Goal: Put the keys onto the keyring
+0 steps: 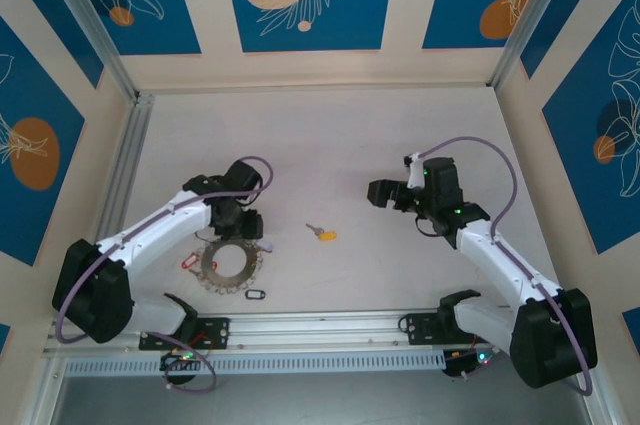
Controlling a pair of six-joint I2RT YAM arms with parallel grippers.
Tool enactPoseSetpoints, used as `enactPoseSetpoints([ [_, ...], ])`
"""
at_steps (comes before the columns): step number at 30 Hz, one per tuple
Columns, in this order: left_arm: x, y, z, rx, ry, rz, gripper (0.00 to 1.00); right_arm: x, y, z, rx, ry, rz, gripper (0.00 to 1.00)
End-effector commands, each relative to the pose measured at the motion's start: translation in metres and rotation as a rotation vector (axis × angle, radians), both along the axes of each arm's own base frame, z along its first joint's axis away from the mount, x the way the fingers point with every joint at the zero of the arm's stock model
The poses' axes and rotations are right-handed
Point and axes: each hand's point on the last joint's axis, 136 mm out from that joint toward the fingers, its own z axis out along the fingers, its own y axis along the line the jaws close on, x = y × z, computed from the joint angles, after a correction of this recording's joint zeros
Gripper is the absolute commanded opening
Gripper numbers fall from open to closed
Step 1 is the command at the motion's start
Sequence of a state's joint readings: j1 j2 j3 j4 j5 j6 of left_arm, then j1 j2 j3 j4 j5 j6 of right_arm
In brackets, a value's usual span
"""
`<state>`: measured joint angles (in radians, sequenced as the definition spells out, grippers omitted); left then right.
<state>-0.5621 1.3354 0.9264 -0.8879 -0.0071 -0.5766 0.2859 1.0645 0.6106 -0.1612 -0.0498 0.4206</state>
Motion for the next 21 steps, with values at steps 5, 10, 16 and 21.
enactPoseSetpoints([
  [5, -0.015, 0.019, -0.010, -0.029, 0.048, 0.047, 0.34, -0.006, 0.035, -0.007, 0.043, 0.013, 0.092, 0.99],
  [10, -0.031, 0.003, -0.019, -0.039, 0.110, -0.044, 0.37, -0.007, 0.036, -0.008, 0.016, 0.007, 0.105, 0.99],
  [16, -0.049, -0.003, -0.031, 0.012, 0.154, -0.099, 0.38, -0.004, 0.034, -0.007, 0.000, 0.006, 0.100, 0.99],
  [21, -0.063, -0.002, -0.048, 0.060, 0.177, -0.091, 0.38, -0.001, 0.034, -0.006, -0.002, 0.007, 0.094, 0.99],
])
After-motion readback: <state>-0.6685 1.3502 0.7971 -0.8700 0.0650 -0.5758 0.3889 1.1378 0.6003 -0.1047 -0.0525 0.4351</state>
